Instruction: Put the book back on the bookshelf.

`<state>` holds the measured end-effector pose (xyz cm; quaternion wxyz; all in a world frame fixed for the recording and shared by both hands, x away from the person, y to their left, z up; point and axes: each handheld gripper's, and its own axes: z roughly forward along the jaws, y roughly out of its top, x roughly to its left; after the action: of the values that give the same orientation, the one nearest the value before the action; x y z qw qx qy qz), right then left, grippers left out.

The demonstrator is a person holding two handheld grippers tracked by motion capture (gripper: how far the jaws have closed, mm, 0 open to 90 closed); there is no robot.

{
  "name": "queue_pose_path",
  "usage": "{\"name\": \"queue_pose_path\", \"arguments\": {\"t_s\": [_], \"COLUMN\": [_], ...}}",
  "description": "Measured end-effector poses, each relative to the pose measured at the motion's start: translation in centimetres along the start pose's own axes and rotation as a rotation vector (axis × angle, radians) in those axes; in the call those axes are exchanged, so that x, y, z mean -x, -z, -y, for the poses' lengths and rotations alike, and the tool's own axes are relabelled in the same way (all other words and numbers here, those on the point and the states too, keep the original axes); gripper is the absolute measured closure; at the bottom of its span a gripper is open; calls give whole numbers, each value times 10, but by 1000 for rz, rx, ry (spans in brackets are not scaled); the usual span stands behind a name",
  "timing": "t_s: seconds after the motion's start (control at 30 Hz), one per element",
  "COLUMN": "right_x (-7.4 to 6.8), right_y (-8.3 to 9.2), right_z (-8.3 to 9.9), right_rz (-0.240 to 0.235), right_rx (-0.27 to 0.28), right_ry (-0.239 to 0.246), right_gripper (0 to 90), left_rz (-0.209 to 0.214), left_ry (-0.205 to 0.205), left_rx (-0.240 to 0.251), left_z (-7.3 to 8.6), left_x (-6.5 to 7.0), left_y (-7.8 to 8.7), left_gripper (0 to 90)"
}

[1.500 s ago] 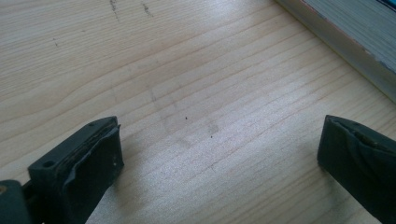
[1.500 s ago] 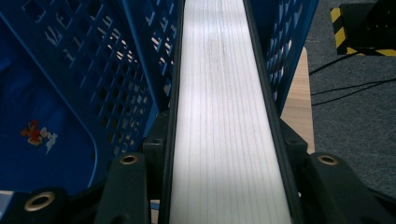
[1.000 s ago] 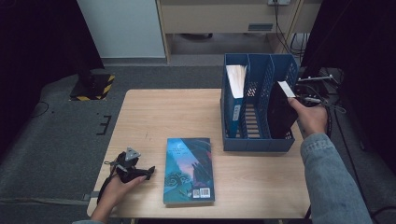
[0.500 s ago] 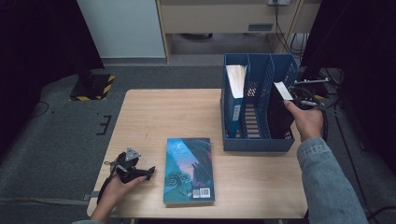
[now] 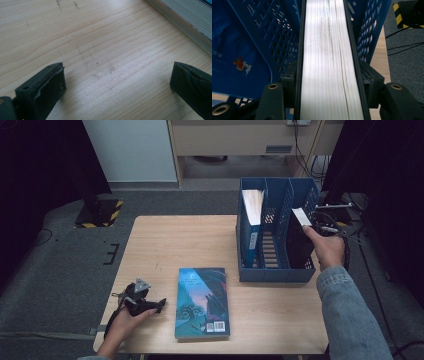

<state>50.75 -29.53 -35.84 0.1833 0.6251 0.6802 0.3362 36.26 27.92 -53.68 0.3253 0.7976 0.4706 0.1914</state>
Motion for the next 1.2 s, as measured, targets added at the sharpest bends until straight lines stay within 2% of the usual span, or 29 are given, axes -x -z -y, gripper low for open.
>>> {"name": "queue_pose_path", "arguments": {"t_s": [0.23, 0.57, 0.67, 0.83, 0.93, 1.1, 1.2], "right_x": [0, -3, -2, -1, 0, -2, -4], "right_y": [-1, -7, -8, -8, -9, -9, -8], "right_z": [-5, -6, -6, -5, -4, -4, -4], "right_rz": [-16, 2, -15, -12, 3, 21, 50], "right_rx": [2, 3, -5, -1, -2, -7, -2], "right_ry": [-25, -18, -25, -18, -7, -3, 3], "right_gripper": [401, 314, 349, 392, 439, 466, 494], "left_rz": [0, -1, -1, -1, 0, 0, 0], "left_ry": [0, -7, -11, -7, -6, -7, -7], "left_rx": [0, -4, -5, 0, 0, 0, 0], "left_z": [0, 0, 0, 0, 0, 0, 0], "left_x": [0, 0, 0, 0, 0, 0, 0], "left_y": [0, 0, 0, 0, 0, 0, 0], "left_gripper": [0, 0, 0, 0, 0, 0, 0]}}
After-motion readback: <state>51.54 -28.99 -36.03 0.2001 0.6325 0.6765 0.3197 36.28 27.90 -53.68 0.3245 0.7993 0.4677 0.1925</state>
